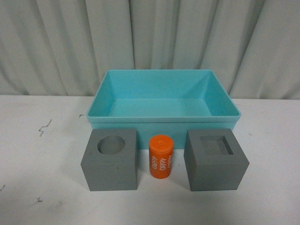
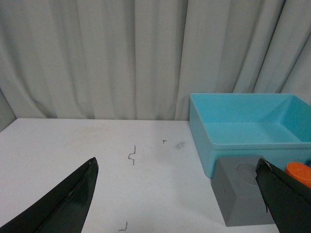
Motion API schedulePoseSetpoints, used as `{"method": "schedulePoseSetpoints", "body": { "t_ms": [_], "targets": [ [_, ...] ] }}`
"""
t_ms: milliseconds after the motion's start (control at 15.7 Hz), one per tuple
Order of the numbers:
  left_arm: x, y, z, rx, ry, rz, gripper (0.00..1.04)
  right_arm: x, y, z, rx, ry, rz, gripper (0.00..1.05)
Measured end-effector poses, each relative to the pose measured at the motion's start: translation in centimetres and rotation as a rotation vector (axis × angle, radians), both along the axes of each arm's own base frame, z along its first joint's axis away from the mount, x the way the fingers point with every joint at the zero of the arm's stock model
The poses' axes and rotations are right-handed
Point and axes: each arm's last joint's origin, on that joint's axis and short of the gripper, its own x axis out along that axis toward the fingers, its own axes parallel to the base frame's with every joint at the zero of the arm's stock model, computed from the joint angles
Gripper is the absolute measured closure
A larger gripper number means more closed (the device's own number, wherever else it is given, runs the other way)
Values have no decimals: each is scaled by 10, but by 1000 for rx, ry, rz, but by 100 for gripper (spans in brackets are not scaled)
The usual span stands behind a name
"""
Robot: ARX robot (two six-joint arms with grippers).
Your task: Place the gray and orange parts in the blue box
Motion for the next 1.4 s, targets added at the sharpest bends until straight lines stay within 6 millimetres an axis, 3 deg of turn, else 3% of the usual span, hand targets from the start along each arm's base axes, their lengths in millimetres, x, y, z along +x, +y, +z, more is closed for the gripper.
{"method": "schedulePoseSetpoints", "body": {
  "t_ms": [700,827,954,1082,1209,1400],
  "targets": [
    [0,0,0,0,0,0,7,0,0,0,0,0,0,6],
    [0,0,0,0,0,-2,7,3,-3,-1,53,150,102,6],
    [0,0,0,0,0,0,7,16,-1,27,83,127,162,6],
    [0,0,0,0,0,0,7,39,5,63,80,57,162,6],
    [0,0,0,0,0,0,7,74,10,81,101,105,157,6],
    [0,0,0,0,0,0,7,148,17,94,178,307,131,6]
  ]
}}
